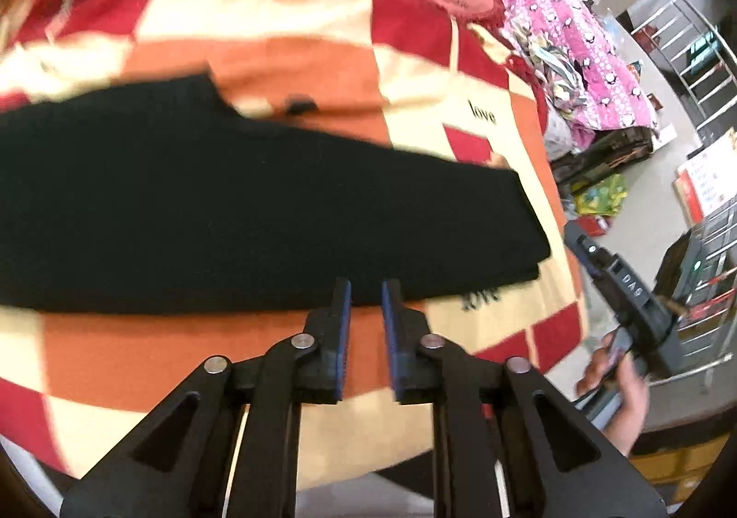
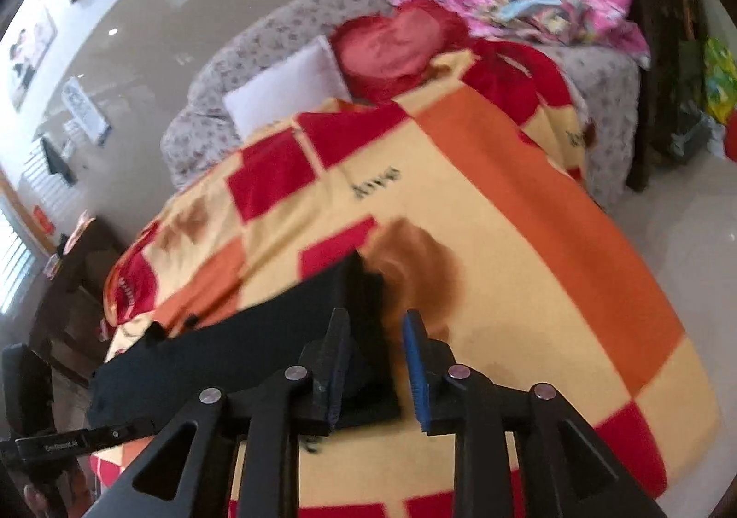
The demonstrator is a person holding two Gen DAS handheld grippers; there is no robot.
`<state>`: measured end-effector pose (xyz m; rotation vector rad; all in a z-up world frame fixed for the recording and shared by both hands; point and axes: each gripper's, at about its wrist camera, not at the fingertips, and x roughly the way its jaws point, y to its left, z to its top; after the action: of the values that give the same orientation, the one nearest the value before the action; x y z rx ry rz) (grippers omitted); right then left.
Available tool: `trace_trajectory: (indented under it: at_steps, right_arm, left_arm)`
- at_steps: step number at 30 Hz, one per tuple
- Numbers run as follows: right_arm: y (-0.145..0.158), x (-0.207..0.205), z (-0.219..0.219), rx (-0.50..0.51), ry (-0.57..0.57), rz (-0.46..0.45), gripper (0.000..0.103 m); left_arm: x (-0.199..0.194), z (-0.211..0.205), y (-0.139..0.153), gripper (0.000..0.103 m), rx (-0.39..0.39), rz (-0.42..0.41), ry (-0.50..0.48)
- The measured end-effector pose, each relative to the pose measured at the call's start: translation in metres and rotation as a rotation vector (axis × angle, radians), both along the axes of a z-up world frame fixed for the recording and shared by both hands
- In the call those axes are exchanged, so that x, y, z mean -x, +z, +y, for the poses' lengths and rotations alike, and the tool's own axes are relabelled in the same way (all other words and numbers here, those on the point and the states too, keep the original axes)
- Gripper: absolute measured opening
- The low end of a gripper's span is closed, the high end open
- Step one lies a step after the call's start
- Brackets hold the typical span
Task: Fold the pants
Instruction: 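Reposition both open grippers over the middle of the black pants strip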
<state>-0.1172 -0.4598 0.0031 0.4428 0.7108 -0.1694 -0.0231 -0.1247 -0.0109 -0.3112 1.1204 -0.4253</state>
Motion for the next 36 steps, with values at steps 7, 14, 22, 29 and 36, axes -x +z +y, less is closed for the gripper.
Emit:
trace_trajectory:
  at_steps: [7, 14, 22, 29, 36]
  right_arm:
    - [-0.034, -0.056, 0.018, 0.138, 0.088, 0.160, 0.037]
    - [-0.022, -0.038, 0.025, 0.185, 0.147, 0.135, 0.010]
    - [-0.038, -0.042, 0.020, 0.185, 0.097, 0.190, 0.010]
    - [-0.010, -0.036, 0.019, 0.147, 0.057, 0.109, 0.023]
    - [-0.028, -0.072, 0.052, 0.124, 0.186, 0.130, 0.030]
  left_arm:
    - [-0.020, 0.048, 0.003, 0.028, -0.081, -0.038, 0.123]
    - [-0.035, 0.076, -0.004, 0.028, -0.096, -0.012, 0.178]
    - [-0.054, 0.078, -0.012, 0.028, -0.156, -0.020, 0.207]
    - [-0.078, 0.069, -0.020, 0.028, -0.218, -0.039, 0.222]
    - [-0.096, 0.051, -0.027, 0.028, -0.328, -0.081, 0.218]
